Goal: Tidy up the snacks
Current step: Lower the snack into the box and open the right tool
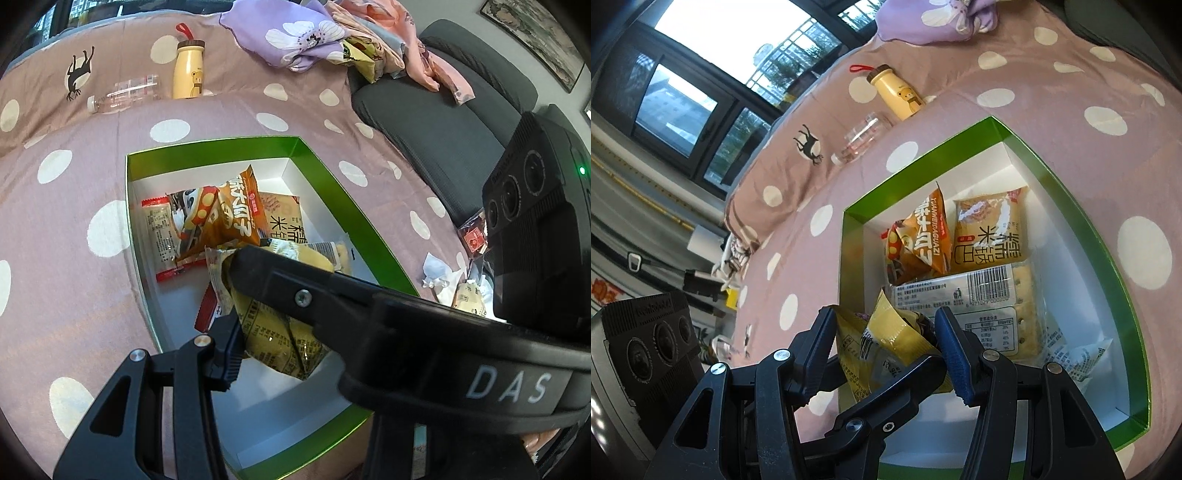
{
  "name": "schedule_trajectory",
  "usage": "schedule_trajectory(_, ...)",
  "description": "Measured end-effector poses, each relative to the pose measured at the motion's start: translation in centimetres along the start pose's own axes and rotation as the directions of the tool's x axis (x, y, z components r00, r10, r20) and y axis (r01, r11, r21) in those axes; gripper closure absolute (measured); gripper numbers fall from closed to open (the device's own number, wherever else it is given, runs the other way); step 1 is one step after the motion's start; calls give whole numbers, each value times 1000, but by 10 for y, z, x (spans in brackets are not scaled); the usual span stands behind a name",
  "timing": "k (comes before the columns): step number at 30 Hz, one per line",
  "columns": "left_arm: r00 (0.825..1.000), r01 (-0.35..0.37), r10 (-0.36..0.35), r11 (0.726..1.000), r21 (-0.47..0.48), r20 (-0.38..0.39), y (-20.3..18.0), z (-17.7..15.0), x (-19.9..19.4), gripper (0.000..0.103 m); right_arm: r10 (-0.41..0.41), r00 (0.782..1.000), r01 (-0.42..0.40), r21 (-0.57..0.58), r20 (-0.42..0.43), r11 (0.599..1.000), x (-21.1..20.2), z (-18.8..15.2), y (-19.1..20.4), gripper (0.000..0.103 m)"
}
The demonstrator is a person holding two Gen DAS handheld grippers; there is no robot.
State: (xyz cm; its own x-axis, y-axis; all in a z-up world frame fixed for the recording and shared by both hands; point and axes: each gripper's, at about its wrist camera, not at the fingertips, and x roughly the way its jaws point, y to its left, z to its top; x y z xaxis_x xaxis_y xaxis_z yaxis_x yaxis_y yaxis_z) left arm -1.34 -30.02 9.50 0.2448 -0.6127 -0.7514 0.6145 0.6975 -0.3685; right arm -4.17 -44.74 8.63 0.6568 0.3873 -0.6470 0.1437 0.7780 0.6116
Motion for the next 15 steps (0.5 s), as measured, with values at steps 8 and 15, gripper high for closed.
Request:
schedule_trajectory(8,1000,-2,2,1000,-26,-22,4,1,8,58,-4,1000,4,27,-15,1000,4,0,-8,44)
schedule_trajectory(15,999,-13,11,999,-43,-36,9,1,14,57,-13,999,15,47,-30,999,9,1,-13,44)
